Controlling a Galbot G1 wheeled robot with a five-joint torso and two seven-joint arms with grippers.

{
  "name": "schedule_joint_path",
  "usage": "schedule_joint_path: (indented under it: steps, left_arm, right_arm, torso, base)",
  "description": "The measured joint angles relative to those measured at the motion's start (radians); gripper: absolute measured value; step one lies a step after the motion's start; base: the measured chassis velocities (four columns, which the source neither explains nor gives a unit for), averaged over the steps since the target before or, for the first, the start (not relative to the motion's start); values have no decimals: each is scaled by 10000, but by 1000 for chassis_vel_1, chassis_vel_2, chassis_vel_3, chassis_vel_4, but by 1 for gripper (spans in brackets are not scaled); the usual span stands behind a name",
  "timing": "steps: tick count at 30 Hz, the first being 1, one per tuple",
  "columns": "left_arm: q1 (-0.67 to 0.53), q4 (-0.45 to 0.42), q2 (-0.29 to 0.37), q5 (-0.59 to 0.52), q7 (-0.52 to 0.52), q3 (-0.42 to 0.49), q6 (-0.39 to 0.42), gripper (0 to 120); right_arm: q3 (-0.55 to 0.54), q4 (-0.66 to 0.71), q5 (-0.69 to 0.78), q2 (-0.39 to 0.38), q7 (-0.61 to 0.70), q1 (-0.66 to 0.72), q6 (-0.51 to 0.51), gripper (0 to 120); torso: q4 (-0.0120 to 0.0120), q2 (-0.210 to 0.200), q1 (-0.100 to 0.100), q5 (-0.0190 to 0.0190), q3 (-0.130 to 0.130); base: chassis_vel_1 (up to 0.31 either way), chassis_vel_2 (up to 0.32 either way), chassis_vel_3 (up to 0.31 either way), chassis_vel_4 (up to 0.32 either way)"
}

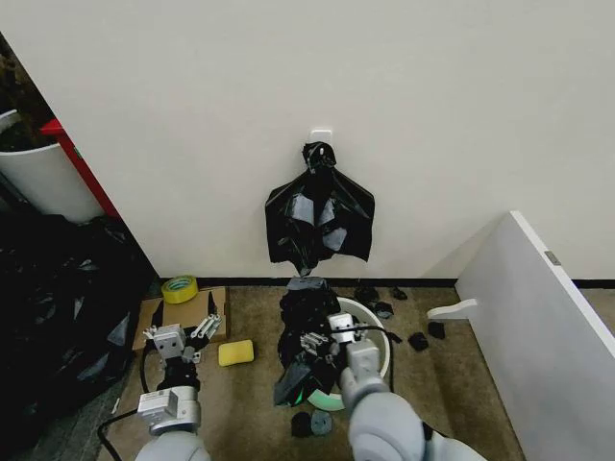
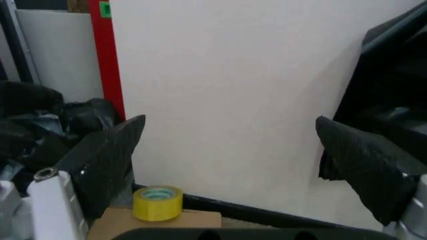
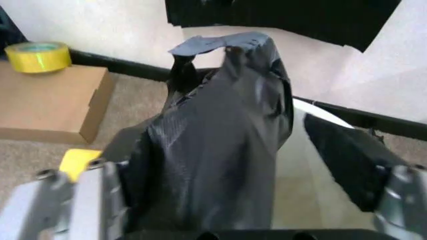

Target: Place the garbage bag over the trash bin.

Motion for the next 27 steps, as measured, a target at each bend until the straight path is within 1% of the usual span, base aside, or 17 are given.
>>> schedule_joint_path:
  steps: [1,3,5,7,8,14,16,17,18,19,20,22,23,27]
  left_arm:
    - [13,-25,-2,2,-4,-17,0,100]
    - [52,-99,-4,10,-18,-80,0,100]
    - [66,-116,-9,25,-30,-100,0,100]
    - [77,-117,-36,64,-42,-93,0,100]
    - [77,-117,-36,64,-42,-93,0,100]
    - [86,-169,-85,126,-47,74,7,100]
    - [86,-178,-63,106,-44,99,9,100]
    - [89,-182,-4,45,-18,141,11,100]
    - [97,-183,84,-44,32,180,12,100]
    - [106,-183,200,-174,107,222,13,100]
    - [121,-174,330,-340,200,256,13,100]
    - [120,-53,552,-652,366,313,24,100]
    - [120,-53,552,-652,366,313,24,100]
    - [-86,588,1017,-1020,900,498,22,100]
  right_arm:
    - [-46,-16,15,39,68,32,-66,73]
    - [-158,-24,93,111,252,60,-224,62]
    - [-164,-24,124,105,326,13,-257,53]
    - [-99,-25,110,65,351,-99,-258,47]
    - [-99,-25,110,65,351,-99,-258,47]
    - [294,53,-20,-119,341,-507,-79,20]
    - [354,86,-20,-144,326,-569,-18,19]
    - [425,129,-21,-175,303,-654,56,13]
    - [494,172,-21,-206,273,-765,145,10]
    - [546,196,-19,-231,250,-855,219,4]
    - [599,220,-19,-255,231,-939,293,0]
    - [728,238,-14,-307,200,-1121,433,0]
    - [728,238,-14,-307,200,-1121,433,0]
    - [1016,227,107,-446,166,-1376,668,0]
  torso:
    - [0,0,0,0,0]
    - [-1,0,0,0,0]
    - [-2,0,0,0,0]
    - [-2,0,0,0,0]
    - [-2,0,0,0,0]
    - [-2,0,0,1,0]
    - [-2,0,0,1,0]
    - [-2,0,0,2,0]
    - [-2,0,0,1,0]
    - [-2,0,0,1,0]
    - [-3,0,0,2,0]
    - [-2,0,0,2,0]
    - [-2,0,0,2,0]
    - [-3,0,0,1,0]
  base:
    - [0,0,0,0]
    - [0,0,0,0]
    - [0,0,0,0]
    - [0,0,0,0]
    - [0,0,0,0]
    - [0,0,0,0]
    - [0,0,0,0]
    - [0,0,0,0]
    - [0,0,0,0]
    - [0,0,0,0]
    - [0,0,0,0]
    - [0,0,0,0]
    - [0,0,0,0]
    - [0,0,0,0]
